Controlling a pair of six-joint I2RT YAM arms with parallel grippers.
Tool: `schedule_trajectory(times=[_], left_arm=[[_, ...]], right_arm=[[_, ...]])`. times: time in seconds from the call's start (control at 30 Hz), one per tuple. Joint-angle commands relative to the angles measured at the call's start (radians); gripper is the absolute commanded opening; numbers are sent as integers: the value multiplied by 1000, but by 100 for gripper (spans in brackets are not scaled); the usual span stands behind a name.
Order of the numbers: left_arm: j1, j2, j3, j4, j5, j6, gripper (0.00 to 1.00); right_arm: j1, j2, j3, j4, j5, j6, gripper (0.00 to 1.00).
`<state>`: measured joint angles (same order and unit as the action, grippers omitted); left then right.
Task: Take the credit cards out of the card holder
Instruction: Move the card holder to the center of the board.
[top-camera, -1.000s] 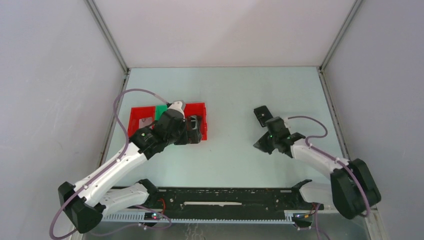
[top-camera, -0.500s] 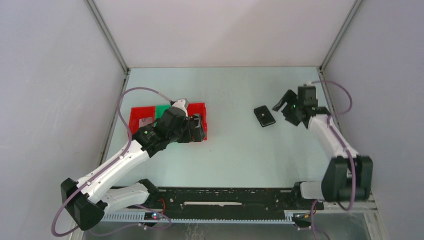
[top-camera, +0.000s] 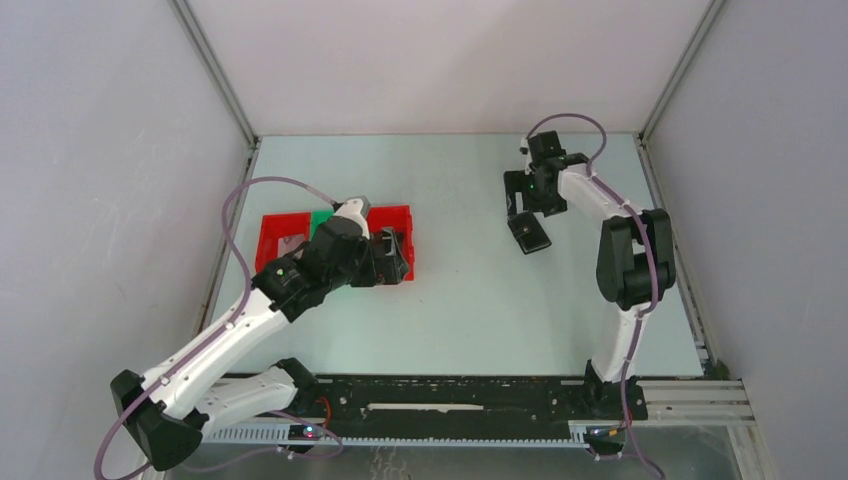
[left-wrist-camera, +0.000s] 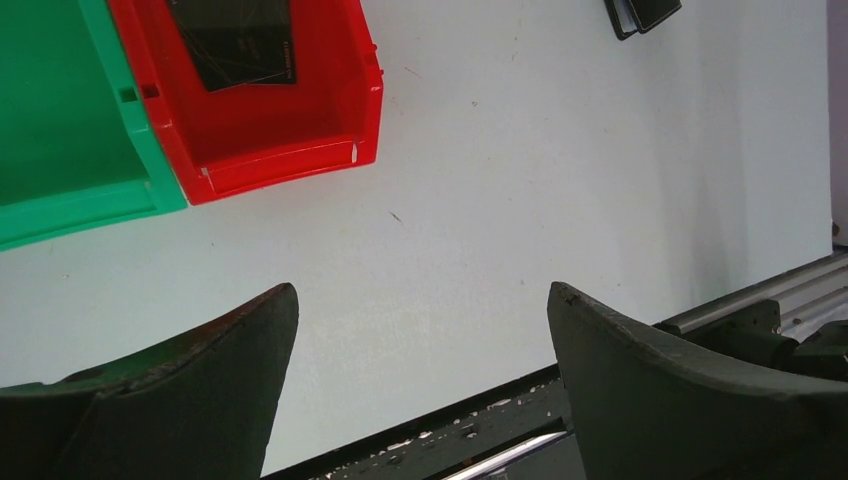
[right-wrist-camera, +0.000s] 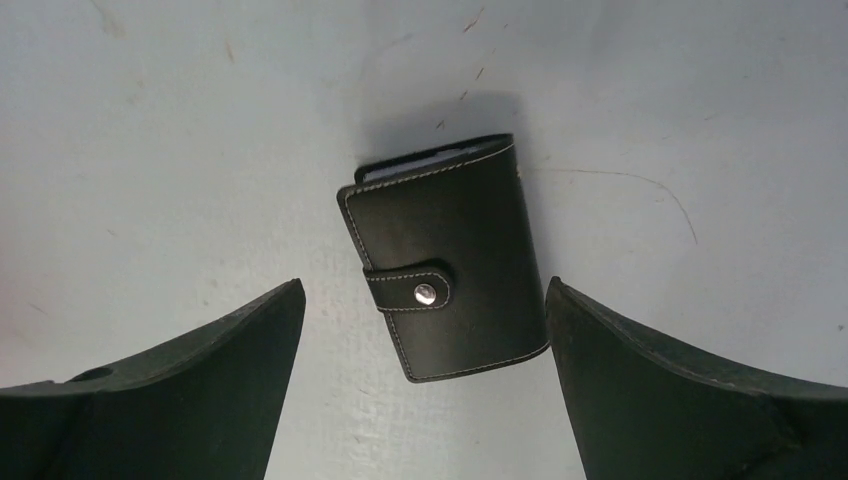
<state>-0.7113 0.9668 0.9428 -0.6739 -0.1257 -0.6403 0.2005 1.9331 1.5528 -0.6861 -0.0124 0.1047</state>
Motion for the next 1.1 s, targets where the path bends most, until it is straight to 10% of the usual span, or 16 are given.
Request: schedule_trajectory(times=[0.0,0.7,0.87,1.07], left_arm=[[-7,-26,20,-18,-17,-15,100],[-7,33,40,7,4,-3,100],[-5,53,49,21,20,4,100],[-6,74,56,30,38,9,100]], right_arm=[[23,25,23,-46,43,-177,100],[5,101,-112,-53,49,-100,99],[28,33,-185,-62,102,-32,75],[85,5,-188,-102,121,28,73]])
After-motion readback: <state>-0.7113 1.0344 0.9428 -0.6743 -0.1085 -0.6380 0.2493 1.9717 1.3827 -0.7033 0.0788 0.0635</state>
